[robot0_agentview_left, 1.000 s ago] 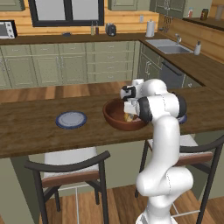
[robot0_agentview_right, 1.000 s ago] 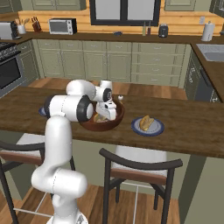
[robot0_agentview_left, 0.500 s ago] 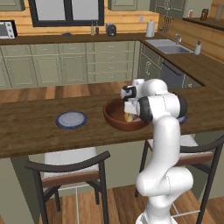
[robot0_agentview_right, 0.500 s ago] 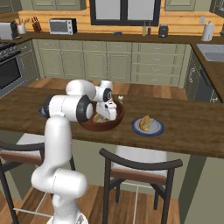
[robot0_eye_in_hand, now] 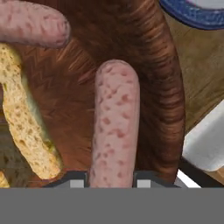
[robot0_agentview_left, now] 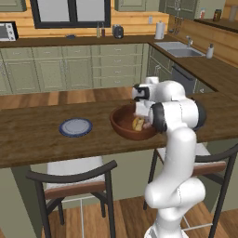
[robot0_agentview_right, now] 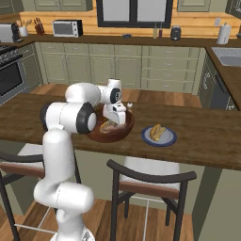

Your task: Place one bun and one sausage from the bowl on each plate.

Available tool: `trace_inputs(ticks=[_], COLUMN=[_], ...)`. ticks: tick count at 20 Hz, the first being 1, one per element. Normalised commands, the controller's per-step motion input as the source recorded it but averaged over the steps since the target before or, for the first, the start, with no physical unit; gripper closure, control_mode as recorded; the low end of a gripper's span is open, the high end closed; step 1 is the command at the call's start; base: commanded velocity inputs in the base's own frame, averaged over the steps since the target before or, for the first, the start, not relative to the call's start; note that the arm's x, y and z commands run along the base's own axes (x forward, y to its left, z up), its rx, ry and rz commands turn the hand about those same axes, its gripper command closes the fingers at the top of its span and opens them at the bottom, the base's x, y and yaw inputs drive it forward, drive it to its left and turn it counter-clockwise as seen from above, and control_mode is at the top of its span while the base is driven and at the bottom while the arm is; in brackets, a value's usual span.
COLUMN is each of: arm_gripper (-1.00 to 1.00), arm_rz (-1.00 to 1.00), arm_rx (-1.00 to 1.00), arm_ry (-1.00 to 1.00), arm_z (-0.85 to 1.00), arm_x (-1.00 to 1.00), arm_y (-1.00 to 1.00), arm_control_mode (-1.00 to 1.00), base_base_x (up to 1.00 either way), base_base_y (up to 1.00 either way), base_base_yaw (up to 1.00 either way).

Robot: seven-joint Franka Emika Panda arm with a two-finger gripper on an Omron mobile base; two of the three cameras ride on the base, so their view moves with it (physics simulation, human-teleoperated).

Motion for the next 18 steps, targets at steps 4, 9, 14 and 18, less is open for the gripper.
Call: trace_inputs(ticks=[4,9,14,18], arm_gripper=[1.0,1.0,1.0,1.0], arm_rz=[0.11,0.39,0.36,0.23], arm_rx=[0.0,0.02,0.08,0.11], arm_ry=[-0.04,-0.09,-0.01,0.01], arm_z=[0.81,0.45,0.08,0.05], arm_x=[-0.34,-0.46,-0.01,0.17], arm_y=[-0.18,-0.84,-0.99,-0.98], arm_control_mode=[-1.0,-1.0,-1.0,-1.0], base_base_x=[0.0,0.0,0.0,0.0], base_base_y=[0.0,0.0,0.0,0.0], base_base_yaw=[0.0,0.0,0.0,0.0])
